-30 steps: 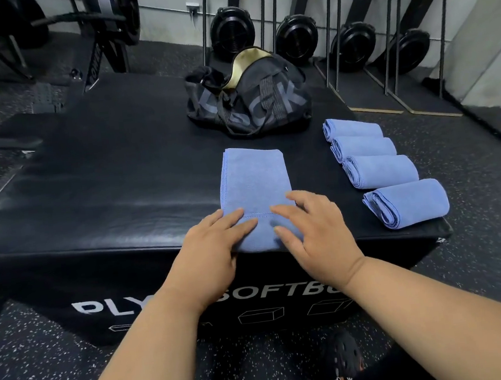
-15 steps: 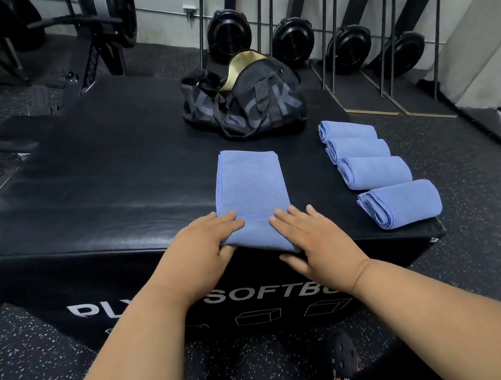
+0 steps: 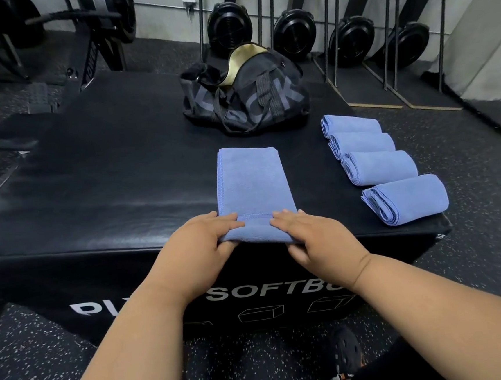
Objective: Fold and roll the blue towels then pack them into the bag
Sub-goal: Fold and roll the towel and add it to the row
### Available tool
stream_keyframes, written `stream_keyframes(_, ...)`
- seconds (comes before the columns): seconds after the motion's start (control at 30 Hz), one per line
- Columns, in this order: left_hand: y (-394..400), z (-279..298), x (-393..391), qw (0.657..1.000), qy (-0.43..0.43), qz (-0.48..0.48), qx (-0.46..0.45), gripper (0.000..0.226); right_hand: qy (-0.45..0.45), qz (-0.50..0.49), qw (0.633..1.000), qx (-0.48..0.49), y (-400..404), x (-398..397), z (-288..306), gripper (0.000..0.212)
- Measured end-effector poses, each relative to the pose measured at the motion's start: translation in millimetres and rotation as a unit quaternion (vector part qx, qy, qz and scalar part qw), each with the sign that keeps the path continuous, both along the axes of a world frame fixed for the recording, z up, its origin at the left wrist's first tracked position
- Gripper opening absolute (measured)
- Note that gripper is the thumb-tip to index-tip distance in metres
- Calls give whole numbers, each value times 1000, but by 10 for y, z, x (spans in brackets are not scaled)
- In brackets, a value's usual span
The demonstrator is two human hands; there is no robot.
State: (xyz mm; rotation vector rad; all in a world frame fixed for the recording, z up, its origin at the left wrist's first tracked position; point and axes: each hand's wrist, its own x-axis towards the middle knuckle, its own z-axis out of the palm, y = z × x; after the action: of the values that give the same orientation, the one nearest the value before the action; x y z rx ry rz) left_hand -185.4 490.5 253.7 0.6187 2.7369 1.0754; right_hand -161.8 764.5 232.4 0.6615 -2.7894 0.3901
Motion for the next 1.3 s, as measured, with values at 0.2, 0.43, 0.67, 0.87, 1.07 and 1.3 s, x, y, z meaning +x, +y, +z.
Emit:
stream_keyframes(0.2, -48, 93, -15, 999, -22, 13, 32, 15, -114, -75, 984, -112, 43, 62, 283, 41)
stream_keyframes(0.43, -49, 54, -52, 992, -54, 80, 88, 22, -197, -119, 920, -316, -3, -7, 384, 31)
stream_keyframes(0.67, 23, -1, -118, 988, -59, 117, 75, 23, -260, -154, 881, -363, 44, -222, 348, 36)
stream_keyframes(0.87, 65, 47, -123, 984, -46, 162, 54, 25, -228, -170, 891, -353, -8, -287, 238, 33)
stream_keyframes(1.07, 169, 54, -105, 980, -9, 197, 7, 34, -191, -191, 901, -340, -55, -309, 210, 31)
stream_keyframes(1.3, 232, 65, -87, 961, 77, 262, -34, 36, -167, -216, 919, -285, -47, -288, 139, 29)
